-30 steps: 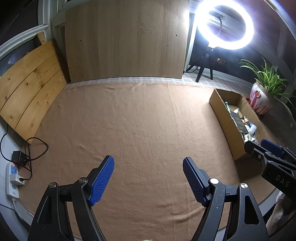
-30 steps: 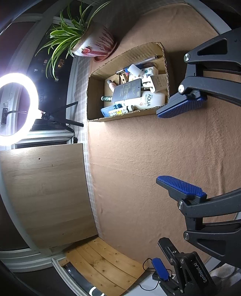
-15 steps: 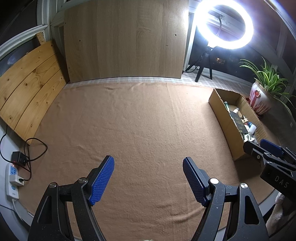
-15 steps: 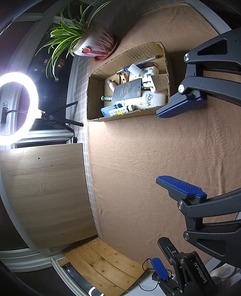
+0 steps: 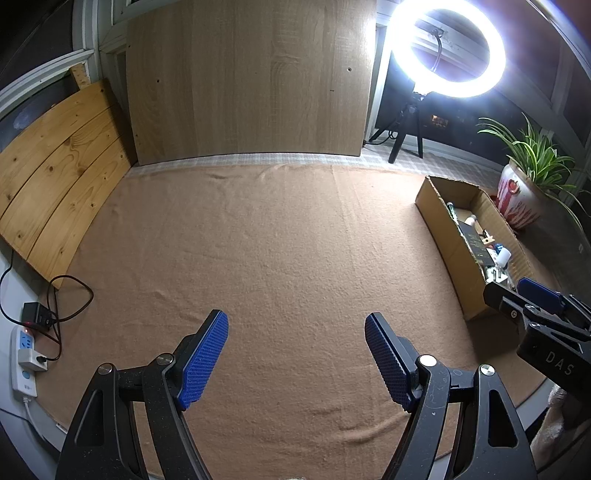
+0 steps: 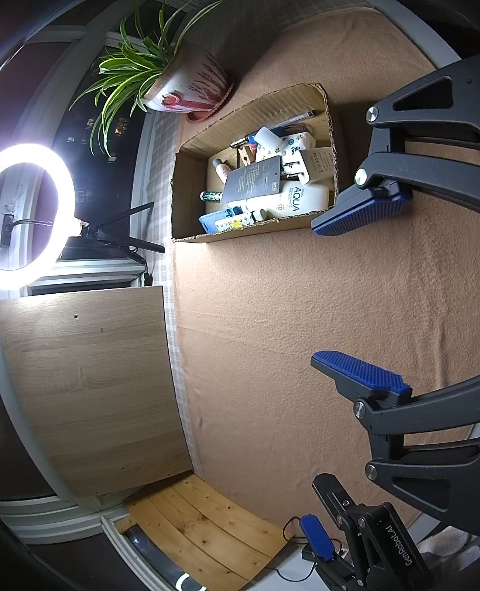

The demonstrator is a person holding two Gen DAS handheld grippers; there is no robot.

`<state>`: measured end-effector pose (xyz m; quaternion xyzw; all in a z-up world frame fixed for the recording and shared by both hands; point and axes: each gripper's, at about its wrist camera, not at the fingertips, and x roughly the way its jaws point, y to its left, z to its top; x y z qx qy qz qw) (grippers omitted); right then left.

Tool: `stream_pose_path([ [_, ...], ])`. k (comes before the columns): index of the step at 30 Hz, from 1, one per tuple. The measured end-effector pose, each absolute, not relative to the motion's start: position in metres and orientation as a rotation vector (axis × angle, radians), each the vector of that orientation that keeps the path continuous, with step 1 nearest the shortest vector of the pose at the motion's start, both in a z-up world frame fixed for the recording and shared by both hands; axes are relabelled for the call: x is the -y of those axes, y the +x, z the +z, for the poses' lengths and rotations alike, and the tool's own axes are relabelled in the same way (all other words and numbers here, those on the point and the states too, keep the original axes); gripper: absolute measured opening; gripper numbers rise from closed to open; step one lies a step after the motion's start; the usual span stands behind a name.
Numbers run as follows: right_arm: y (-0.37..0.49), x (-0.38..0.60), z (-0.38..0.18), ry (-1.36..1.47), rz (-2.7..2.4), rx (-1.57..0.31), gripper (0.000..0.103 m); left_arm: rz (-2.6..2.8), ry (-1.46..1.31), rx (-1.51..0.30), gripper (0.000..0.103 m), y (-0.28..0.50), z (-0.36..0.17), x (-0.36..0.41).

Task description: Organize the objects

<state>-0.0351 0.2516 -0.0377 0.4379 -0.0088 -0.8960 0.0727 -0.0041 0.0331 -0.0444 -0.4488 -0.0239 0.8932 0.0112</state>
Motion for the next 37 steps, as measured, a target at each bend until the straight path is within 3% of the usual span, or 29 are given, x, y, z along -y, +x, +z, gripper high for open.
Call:
stream_pose_path([
  [37, -0.0421, -0.2472, -0.0467, 1.353, -2.675, 0.009, 0.061, 2.776, -1.398, 0.087, 0.08, -0.0098, -0.0482, -0.0359],
])
